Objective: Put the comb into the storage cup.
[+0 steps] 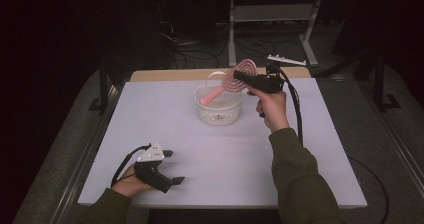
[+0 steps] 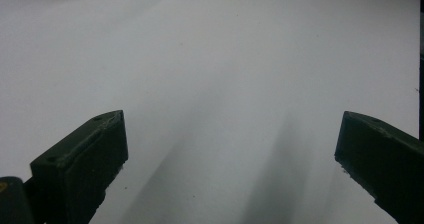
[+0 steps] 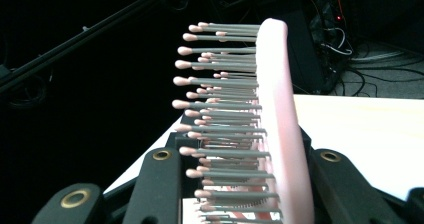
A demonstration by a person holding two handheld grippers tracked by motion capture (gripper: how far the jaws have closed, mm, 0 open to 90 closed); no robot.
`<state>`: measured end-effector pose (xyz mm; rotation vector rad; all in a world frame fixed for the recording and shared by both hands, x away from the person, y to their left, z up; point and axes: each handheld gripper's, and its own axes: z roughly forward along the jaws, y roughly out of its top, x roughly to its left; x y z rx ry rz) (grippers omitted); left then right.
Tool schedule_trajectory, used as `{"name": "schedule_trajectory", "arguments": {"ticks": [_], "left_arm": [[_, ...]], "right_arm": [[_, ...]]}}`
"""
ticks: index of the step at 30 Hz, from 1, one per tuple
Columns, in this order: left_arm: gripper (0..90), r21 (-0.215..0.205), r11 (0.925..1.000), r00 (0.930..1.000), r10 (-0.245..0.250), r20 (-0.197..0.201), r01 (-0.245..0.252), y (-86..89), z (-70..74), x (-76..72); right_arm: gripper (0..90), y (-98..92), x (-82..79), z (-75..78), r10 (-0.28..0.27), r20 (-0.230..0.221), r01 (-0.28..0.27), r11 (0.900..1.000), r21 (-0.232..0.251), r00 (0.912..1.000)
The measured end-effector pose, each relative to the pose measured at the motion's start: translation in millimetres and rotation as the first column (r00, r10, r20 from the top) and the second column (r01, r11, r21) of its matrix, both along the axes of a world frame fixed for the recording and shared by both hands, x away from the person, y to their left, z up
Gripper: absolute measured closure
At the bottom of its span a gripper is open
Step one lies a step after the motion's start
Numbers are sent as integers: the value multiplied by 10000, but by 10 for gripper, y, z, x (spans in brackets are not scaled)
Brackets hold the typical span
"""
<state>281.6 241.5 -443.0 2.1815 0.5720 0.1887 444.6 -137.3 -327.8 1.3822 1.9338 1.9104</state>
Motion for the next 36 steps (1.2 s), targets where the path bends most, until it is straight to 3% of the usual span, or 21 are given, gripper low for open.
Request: {"name": "schedule_trajectory", "arguments": {"ticks": [10, 36], "left_arm": [[4, 15, 10000, 10000, -29, 13, 29, 1, 2, -2], [4, 6, 10000, 10000, -51, 13, 51, 1, 4, -4]], "right_arm": [[630, 97, 90, -158, -157, -311, 144, 9990, -417, 9994], [629, 204, 152, -395, -259, -744, 220, 9984, -528, 9969]]}}
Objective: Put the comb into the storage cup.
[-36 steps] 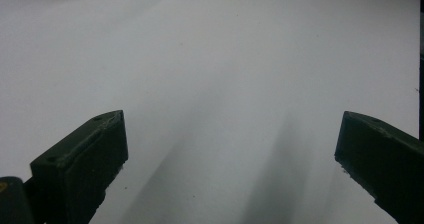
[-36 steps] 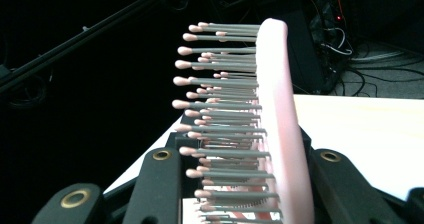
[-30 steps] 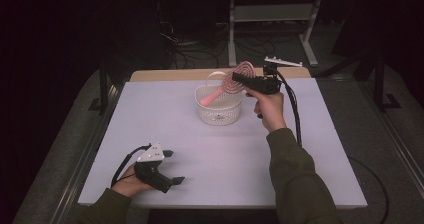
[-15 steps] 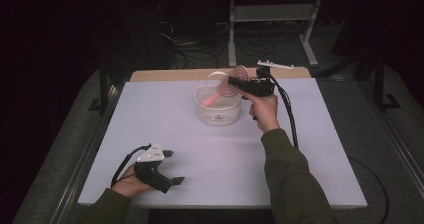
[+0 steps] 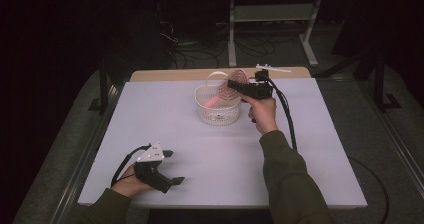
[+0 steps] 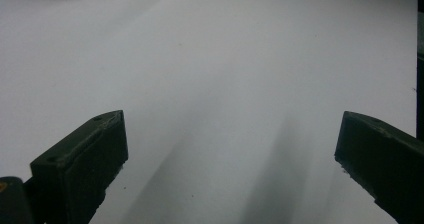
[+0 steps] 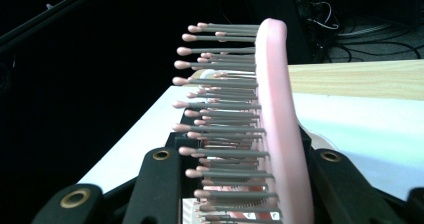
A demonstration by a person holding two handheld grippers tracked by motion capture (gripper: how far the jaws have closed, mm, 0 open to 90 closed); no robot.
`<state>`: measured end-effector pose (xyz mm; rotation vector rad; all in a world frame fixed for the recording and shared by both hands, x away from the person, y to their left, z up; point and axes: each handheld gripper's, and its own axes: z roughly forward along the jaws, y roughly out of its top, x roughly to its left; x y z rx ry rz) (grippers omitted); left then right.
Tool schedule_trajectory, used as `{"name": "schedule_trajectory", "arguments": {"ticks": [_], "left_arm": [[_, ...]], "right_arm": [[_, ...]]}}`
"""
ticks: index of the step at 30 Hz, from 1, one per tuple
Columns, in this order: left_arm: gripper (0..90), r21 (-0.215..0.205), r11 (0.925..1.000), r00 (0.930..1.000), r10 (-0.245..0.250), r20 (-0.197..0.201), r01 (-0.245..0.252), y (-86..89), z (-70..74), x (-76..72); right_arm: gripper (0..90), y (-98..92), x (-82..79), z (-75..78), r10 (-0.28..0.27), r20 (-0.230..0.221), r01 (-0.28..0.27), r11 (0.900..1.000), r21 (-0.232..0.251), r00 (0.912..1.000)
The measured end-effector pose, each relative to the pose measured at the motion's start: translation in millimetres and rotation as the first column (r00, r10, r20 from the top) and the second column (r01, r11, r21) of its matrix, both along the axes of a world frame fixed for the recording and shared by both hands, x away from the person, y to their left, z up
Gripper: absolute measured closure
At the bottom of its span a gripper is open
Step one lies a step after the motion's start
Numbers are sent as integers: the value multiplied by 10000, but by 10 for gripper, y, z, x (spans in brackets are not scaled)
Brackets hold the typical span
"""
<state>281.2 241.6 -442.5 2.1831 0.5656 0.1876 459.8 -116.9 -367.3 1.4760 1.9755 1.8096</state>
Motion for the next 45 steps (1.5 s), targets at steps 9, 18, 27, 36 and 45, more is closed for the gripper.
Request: {"name": "schedule_trajectory", "arguments": {"ticks": [9, 18, 27, 36, 45], "left_arm": [[3, -4, 10000, 10000, 3, -12, -3, -1, 1, -4], [4, 19, 10000, 10000, -2, -11, 2, -2, 0, -3], [4, 33, 10000, 10000, 3, -35, -3, -5, -1, -4], [4, 32, 10000, 10000, -9, -42, 9, -6, -1, -5], [4, 30, 10000, 10000, -7, -46, 7, -5, -1, -5]], "right_arm": [[628, 27, 6, -32, 15, -49, -16, 10000, -91, 10000], [628, 14, 22, -92, -59, -239, 57, 10000, -73, 9997], [612, 2, 23, -93, -62, -191, 53, 9990, -450, 9998], [602, -30, 36, -120, -191, -265, 177, 9986, -498, 9995], [568, -34, 47, -136, -310, -360, 288, 9978, -599, 9989]]}}
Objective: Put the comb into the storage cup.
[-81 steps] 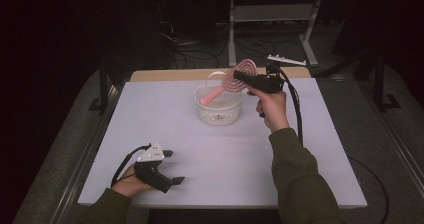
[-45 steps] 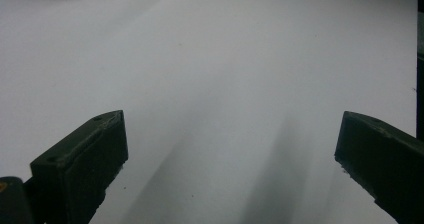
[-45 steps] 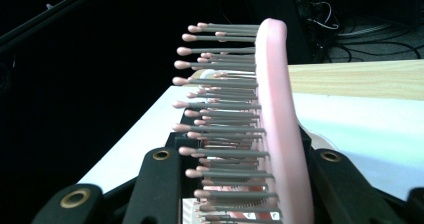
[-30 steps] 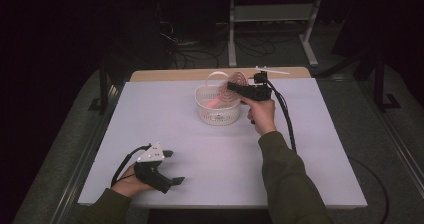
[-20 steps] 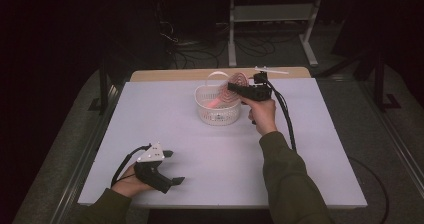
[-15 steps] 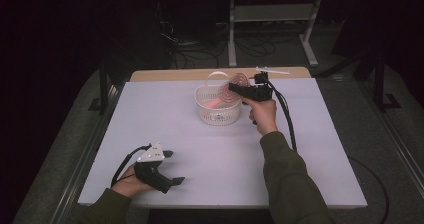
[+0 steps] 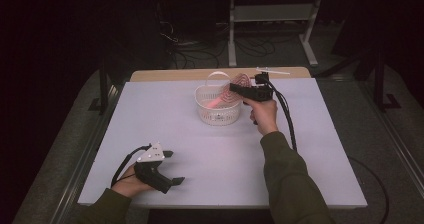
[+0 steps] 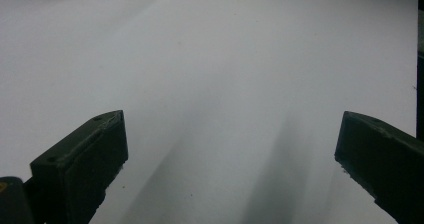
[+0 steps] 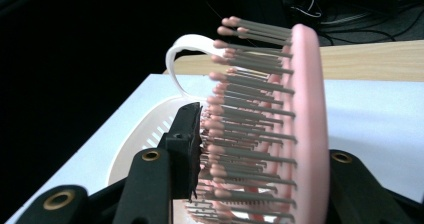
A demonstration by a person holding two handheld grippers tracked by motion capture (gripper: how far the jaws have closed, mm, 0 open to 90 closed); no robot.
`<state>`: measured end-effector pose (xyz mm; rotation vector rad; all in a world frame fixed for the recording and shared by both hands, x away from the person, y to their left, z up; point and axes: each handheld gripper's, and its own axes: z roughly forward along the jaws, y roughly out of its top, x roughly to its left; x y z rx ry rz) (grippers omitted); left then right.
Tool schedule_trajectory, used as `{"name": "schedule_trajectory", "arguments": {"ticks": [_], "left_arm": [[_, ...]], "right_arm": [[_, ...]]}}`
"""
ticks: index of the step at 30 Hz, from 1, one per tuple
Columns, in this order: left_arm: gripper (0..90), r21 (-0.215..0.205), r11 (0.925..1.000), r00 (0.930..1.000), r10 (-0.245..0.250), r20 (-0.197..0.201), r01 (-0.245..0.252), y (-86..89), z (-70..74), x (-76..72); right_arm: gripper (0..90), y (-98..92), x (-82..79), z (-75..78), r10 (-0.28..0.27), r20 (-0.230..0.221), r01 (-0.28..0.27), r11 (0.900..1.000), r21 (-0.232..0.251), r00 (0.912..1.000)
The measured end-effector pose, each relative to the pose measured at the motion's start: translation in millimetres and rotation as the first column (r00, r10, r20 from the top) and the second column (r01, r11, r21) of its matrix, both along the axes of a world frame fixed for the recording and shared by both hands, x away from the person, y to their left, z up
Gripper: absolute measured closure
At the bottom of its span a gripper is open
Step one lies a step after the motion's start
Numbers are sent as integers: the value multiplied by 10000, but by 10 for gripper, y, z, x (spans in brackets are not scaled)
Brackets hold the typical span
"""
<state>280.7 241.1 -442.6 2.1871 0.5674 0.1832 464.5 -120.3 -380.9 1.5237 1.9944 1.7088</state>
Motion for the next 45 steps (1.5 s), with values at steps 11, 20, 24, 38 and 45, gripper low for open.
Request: {"name": "schedule_trajectory", "arguments": {"ticks": [11, 20, 24, 38, 45], "left_arm": [[4, 7, 10000, 10000, -12, -10, 12, -1, -1, -1], [4, 16, 10000, 10000, -10, -22, 10, -3, -4, -1], [4, -7, 10000, 10000, 2, -25, -2, -2, -5, 2], [4, -4, 10000, 10000, 31, -13, -31, -9, -3, 11], [4, -11, 10000, 10000, 56, -12, -56, -6, -2, 15]], "right_arm": [[489, -11, -9, 1, -178, 76, 182, 9988, -459, 9998], [388, -39, -36, 5, -310, 244, 330, 9955, -888, 9992], [321, -46, -54, 13, -256, 311, 292, 9923, -1204, 9992], [133, -127, -155, 79, -294, 570, 412, 9749, -2186, 9979], [130, -184, -197, 141, -214, 623, 350, 9734, -2264, 9978]]}}
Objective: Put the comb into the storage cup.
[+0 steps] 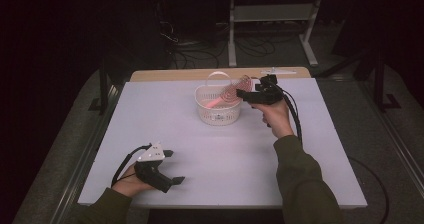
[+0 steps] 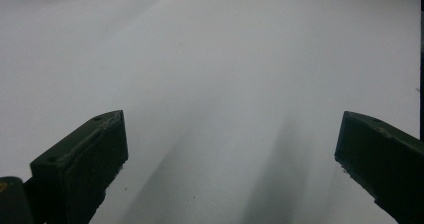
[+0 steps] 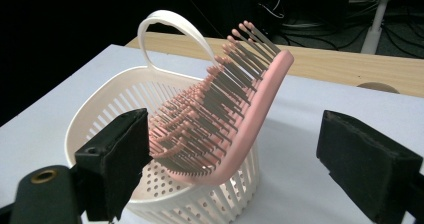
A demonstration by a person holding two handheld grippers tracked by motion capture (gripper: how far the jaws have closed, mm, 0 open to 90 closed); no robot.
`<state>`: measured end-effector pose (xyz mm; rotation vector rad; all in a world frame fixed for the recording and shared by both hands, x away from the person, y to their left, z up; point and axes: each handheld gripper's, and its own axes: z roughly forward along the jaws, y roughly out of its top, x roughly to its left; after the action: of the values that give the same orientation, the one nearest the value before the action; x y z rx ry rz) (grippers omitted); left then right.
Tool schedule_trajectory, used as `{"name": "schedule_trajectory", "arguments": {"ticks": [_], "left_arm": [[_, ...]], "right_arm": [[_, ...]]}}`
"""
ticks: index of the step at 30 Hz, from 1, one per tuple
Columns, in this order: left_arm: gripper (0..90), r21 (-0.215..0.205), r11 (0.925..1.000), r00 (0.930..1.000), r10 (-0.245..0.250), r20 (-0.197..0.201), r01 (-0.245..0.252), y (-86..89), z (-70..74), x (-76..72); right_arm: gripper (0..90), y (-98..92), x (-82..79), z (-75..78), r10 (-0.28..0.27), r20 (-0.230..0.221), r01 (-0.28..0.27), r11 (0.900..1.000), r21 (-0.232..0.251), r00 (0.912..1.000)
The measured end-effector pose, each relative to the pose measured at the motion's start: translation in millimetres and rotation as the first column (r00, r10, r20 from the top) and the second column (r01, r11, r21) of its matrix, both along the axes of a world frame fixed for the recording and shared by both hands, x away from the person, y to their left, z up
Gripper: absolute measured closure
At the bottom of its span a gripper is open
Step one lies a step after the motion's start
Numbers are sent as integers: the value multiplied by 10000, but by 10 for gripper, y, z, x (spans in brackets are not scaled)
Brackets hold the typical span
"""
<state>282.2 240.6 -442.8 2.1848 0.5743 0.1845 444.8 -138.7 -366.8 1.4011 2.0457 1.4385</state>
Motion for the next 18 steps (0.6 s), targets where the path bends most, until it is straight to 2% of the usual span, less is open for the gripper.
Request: {"name": "schedule_trajectory", "arguments": {"ticks": [18], "left_arm": [[4, 17, 10000, 10000, 43, 21, -43, 2, 2, -1]], "right_arm": [[60, -106, -248, 25, 523, -270, -543, 9953, -799, 9983]]}}
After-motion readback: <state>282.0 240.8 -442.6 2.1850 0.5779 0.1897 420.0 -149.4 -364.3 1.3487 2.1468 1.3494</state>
